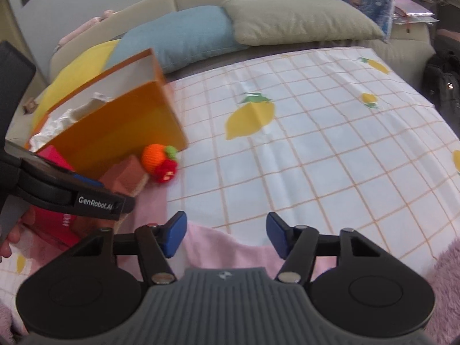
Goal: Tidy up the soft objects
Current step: 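Grasp the brown bear-shaped sponge with the left tool and lift, then grasp the orange crochet fruit with the right tool while left tool holds sponge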
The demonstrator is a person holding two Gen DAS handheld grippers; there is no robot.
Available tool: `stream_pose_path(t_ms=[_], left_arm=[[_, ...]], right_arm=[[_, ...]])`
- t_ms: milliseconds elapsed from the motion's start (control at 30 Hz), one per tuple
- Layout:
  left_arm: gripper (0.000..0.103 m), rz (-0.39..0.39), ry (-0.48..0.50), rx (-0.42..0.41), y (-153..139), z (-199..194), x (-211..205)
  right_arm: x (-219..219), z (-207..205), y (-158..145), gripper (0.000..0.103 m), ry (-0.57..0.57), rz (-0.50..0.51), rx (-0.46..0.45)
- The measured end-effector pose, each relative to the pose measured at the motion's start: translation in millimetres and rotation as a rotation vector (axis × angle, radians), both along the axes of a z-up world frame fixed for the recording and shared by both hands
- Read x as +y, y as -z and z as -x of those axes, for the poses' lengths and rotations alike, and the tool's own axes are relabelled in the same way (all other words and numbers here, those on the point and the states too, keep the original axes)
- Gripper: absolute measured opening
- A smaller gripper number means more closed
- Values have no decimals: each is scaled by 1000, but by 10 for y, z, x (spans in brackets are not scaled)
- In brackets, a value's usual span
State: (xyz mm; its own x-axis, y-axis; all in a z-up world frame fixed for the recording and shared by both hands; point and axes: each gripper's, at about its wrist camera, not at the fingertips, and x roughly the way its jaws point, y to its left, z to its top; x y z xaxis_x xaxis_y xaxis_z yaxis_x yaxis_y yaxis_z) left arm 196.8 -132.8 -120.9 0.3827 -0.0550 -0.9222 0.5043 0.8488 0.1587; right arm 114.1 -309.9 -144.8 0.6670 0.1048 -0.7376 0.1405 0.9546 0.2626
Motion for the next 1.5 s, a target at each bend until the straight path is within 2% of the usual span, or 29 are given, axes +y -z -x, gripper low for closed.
stream_pose_path(t_ms=[33,67,200,333,367,467,533,633,733,800,867,933,1000,1167,1267,1300,1333,1367,1500], left_arm=[[34,18,-7,0,-57,-8,47],[31,31,-17,1,-104,14,64],[23,63,-32,-10,-243,-26,43],[21,82,-32,-18,-363,-21,-19],[20,100,-38,-16,-403,-41,-50],[20,241,-61,46,-447,-83,14],[20,303,-73,95,-432,-102,12],[21,297,-82,111,-340,-109,-25],[25,323,-117,149,-293,-132,6],[36,327,-135,165,-273,-165,28],[61,333,-158,177,-273,-184,49],[65,325,-184,189,-268,-188,72],[64,291,-182,186,-259,-192,32],[61,143,-138,156,-190,-184,-122],[60,84,-114,155,-109,-176,-175],[57,70,-111,152,-85,-174,-182],[43,55,-106,141,-66,-168,-172],[38,45,-100,128,-64,-162,-166],[36,72,-115,65,-172,-143,-85]], right_arm=[[18,-17,-12,60,-25,-9,-8],[55,-44,-27,60,-58,-12,-18],[209,-161,-63,59,-174,37,-59],[324,-307,-39,54,-283,99,-87],[343,-341,-21,48,-312,103,-91],[400,-422,50,31,-378,87,-97],[414,-423,75,31,-386,70,-98],[448,-392,104,31,-404,95,-105],[440,-379,147,31,-409,84,-91],[436,-381,164,31,-414,63,-88],[441,-374,157,31,-423,29,-102],[450,-354,135,31,-434,-6,-123],[483,-336,134,31,-451,3,-125],[517,-306,133,31,-479,-7,-128],[537,-301,145,31,-486,-5,-132],[540,-301,151,31,-485,-2,-128],[538,-304,156,31,-484,-2,-125],[543,-312,157,31,-482,1,-122],[543,-367,163,31,-455,44,-127]])
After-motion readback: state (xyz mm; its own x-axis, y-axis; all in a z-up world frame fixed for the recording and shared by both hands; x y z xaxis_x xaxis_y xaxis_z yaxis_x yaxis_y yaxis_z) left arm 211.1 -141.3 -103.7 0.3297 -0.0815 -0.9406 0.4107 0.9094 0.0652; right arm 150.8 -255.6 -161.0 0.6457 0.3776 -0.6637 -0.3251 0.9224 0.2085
